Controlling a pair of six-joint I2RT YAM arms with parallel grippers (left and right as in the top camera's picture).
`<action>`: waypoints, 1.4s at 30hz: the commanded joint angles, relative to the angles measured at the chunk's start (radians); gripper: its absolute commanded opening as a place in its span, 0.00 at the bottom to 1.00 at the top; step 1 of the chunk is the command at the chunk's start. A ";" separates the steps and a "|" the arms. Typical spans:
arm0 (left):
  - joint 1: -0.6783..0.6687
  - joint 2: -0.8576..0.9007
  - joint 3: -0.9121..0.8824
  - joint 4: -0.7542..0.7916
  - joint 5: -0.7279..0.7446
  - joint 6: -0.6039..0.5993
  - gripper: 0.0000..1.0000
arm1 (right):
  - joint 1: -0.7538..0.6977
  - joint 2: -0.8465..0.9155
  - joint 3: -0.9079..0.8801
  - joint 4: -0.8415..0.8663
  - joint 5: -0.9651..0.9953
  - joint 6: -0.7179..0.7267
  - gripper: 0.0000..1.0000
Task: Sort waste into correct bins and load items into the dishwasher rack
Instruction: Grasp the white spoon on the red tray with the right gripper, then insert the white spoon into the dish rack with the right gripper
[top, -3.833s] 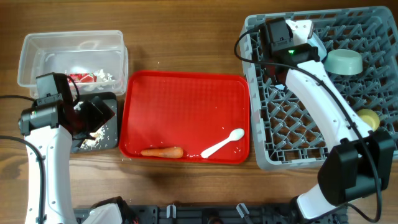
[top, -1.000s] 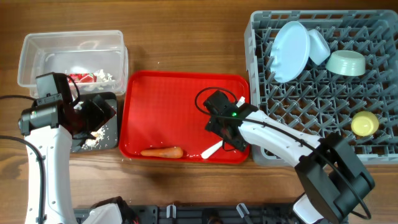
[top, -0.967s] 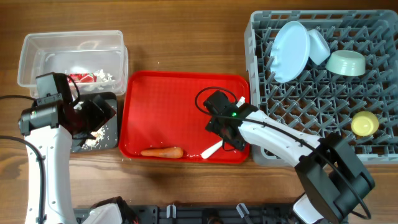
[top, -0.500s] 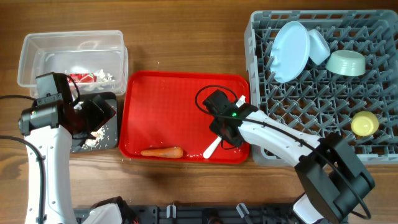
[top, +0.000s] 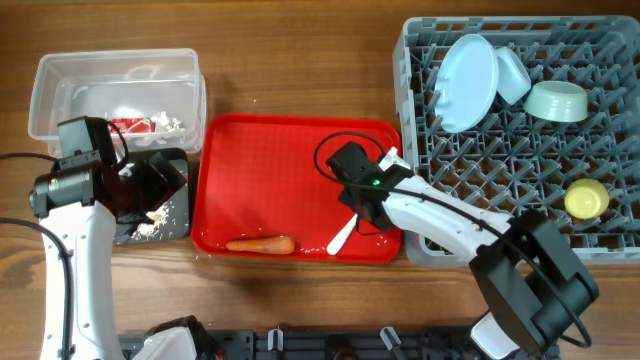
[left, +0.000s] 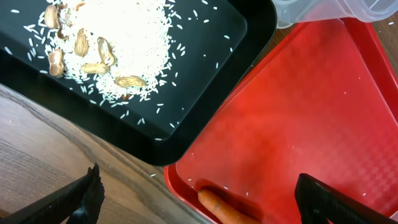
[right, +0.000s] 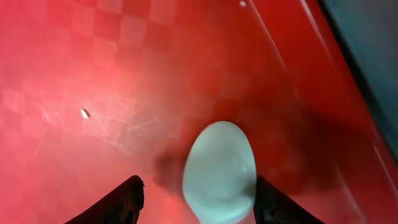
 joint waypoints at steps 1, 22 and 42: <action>0.006 -0.008 -0.003 -0.002 0.005 -0.008 1.00 | -0.005 0.036 -0.011 0.005 0.014 0.004 0.50; 0.006 -0.008 -0.003 -0.004 0.005 -0.009 1.00 | -0.037 -0.355 0.154 -0.106 0.000 -0.776 0.04; 0.006 -0.008 -0.003 -0.018 0.041 -0.009 1.00 | -0.421 -0.219 0.175 -0.158 0.012 -1.118 0.28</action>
